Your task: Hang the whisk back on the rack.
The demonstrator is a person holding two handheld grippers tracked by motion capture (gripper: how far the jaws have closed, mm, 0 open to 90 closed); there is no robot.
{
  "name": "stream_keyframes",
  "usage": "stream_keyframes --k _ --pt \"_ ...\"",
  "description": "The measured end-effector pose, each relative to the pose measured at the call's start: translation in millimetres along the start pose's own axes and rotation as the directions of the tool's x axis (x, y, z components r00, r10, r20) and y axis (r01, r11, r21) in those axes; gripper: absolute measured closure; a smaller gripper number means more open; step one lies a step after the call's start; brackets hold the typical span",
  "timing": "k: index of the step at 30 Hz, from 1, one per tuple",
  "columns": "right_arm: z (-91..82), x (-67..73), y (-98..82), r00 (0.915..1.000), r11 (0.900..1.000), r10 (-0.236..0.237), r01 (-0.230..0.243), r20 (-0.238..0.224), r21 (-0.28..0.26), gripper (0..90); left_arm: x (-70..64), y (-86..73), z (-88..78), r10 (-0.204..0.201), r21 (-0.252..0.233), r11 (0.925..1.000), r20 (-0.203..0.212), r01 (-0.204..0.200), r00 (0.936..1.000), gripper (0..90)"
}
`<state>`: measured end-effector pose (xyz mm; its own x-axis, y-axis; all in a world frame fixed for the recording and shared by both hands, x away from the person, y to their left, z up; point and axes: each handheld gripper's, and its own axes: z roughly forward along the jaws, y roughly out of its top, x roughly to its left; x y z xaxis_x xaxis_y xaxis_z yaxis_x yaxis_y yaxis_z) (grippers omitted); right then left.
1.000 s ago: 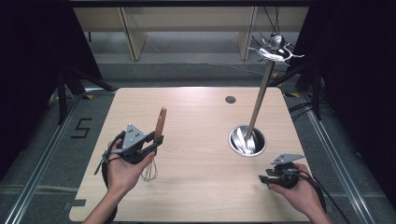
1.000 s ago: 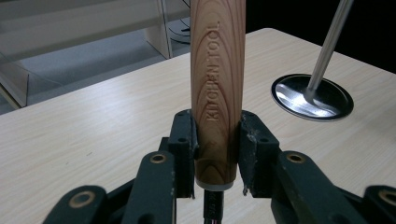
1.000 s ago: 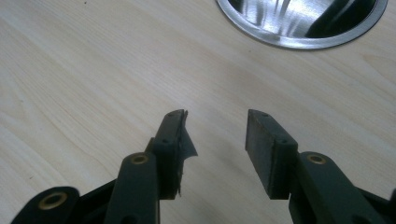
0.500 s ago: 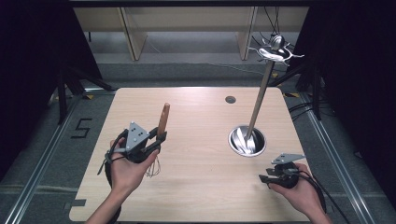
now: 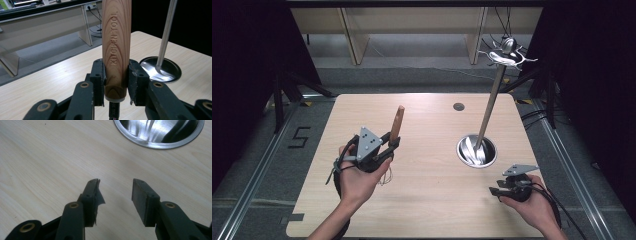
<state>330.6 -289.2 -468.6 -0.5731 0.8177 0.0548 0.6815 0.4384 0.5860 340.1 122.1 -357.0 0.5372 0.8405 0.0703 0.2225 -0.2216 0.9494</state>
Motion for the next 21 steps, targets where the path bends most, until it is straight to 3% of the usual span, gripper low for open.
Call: stream_keyframes --k 1,10,15,16,21 --pt "0.0 -0.1 0.0 1.0000 1.000 -0.001 0.001 0.001 -0.001 57.6 -0.7 1.8 1.0 0.018 -0.006 0.9998 0.006 -0.018 0.9998 68.6" --pt "-0.4 0.3 0.1 1.0000 1.000 0.004 -0.004 0.000 -0.003 57.5 -8.0 10.4 2.6 0.020 -0.017 0.9997 0.001 -0.020 0.9998 68.6" --pt "-0.4 0.2 0.3 1.0000 1.000 0.005 -0.005 0.000 -0.004 57.4 -12.3 14.6 5.8 0.028 -0.024 0.9993 0.017 -0.027 0.9995 68.6" --pt "-1.2 1.2 0.7 0.9997 1.000 0.023 -0.023 -0.006 0.001 57.3 -13.4 15.7 6.4 0.031 -0.025 0.9992 0.017 -0.031 0.9994 68.6" --pt "-0.6 0.1 0.3 1.0000 1.000 0.006 -0.006 -0.003 0.000 57.1 -18.9 20.1 8.9 0.031 -0.033 0.9990 0.014 -0.030 0.9994 68.6"
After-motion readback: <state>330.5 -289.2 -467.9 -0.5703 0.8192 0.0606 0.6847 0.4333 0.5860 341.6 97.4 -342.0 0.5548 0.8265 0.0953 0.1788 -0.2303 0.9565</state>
